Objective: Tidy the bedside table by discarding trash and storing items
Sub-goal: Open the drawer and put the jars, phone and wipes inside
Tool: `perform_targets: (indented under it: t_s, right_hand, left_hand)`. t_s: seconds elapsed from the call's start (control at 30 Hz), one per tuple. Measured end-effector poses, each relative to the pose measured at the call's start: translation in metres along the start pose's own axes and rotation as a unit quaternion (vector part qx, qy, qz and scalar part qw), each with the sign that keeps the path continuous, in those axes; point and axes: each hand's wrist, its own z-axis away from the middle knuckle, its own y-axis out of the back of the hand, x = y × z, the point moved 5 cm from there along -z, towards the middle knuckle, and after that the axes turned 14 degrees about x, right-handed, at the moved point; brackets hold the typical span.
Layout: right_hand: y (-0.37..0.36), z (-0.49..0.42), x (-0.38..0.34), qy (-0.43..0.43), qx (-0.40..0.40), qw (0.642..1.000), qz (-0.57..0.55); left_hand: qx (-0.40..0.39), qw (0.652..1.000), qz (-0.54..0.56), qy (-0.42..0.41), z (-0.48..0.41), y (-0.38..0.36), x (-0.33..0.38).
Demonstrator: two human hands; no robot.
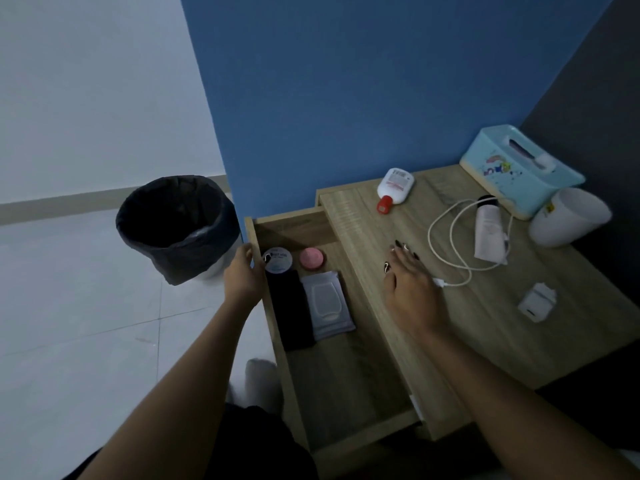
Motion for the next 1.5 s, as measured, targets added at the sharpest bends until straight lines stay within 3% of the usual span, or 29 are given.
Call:
perform_targets:
  t_s: [0.7, 1.1, 1.37, 1.5]
  right_hand:
    - [-0.007, -0.002, 0.003, -0.004, 0.028, 1.0, 0.006]
    - [-0.004, -0.002, 0.003, -0.013, 0.035, 0.999, -0.004]
    - [-0.003, -0.002, 0.004, -0.014, 0.039, 0.999, -0.007]
    - [-0.004, -0.001, 0.003, -0.019, 0.037, 0.999, -0.007]
  left_hand:
    - [-0.023, 0.999, 0.023, -0.02, 0.026, -0.106, 0.068]
    - [-0.024, 0.997, 0.033, 0.068, 0.026, -0.13, 0.08]
    - [-0.043, 0.998, -0.022, -0.051, 0.034, -0.137, 0.083]
    - [-0.055, 0.993, -0.097, -0.043, 0.033, -0.139, 0.084]
